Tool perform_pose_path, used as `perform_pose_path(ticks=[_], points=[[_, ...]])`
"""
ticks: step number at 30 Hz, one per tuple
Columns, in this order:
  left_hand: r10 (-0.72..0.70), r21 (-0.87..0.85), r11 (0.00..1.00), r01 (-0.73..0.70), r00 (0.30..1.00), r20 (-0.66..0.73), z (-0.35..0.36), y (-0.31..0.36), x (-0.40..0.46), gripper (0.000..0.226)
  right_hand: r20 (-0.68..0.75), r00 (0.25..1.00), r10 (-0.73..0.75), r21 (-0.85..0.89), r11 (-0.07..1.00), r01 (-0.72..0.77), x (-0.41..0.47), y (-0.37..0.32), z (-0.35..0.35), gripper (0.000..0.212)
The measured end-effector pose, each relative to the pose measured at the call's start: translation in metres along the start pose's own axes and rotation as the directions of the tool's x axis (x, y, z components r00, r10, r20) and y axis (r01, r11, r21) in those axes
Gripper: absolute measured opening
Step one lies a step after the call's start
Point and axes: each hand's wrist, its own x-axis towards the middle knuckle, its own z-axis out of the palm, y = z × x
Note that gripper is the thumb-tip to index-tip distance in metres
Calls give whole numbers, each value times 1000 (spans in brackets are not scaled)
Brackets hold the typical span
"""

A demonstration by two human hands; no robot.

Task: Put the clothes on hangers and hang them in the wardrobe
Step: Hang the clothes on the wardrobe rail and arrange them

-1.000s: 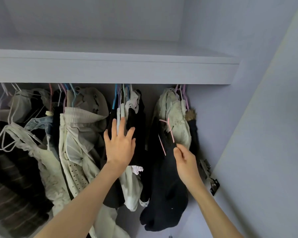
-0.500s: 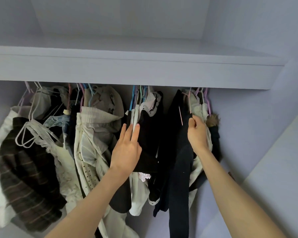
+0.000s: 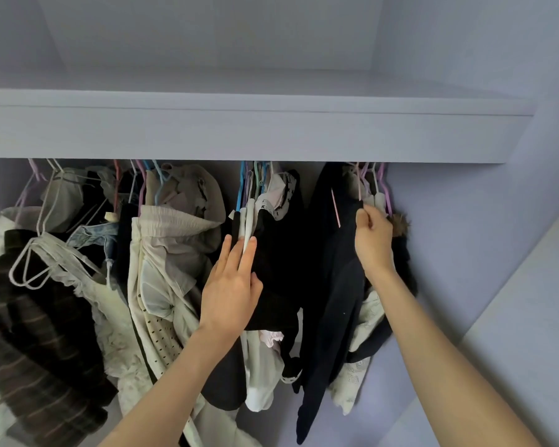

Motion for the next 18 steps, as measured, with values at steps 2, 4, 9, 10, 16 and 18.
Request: perform_pose_path(ticks=[2,4,9,10,16,18], points=[[-3,-5,1000,3,1000,1,0,-1,0,62,-57,996,70,-6,998,-70,15,-3,2,34],[-8,-10,1000,8,1000,4,0,-1,0,62,-96,987,130,-76,988,-137,22,-3,1,33],[-10,-15,1000,10,1000,17,-1,-3,0,62,-176,978,110,-204,968,-146,26,5,-7,27],[-13,-15,1000,13,1000,22,-2,-4,0,62,-190,976,111,-212,966,-151,27,4,-7,27],[-22,-30,999,23,999,39,-7,-9,-1,61,-196,980,40,-256,963,-91,19,6,-1,22],[-10,-48,999,12,999,37,-7,-9,0,60,-149,973,-176,-417,903,99,11,14,-9,24]])
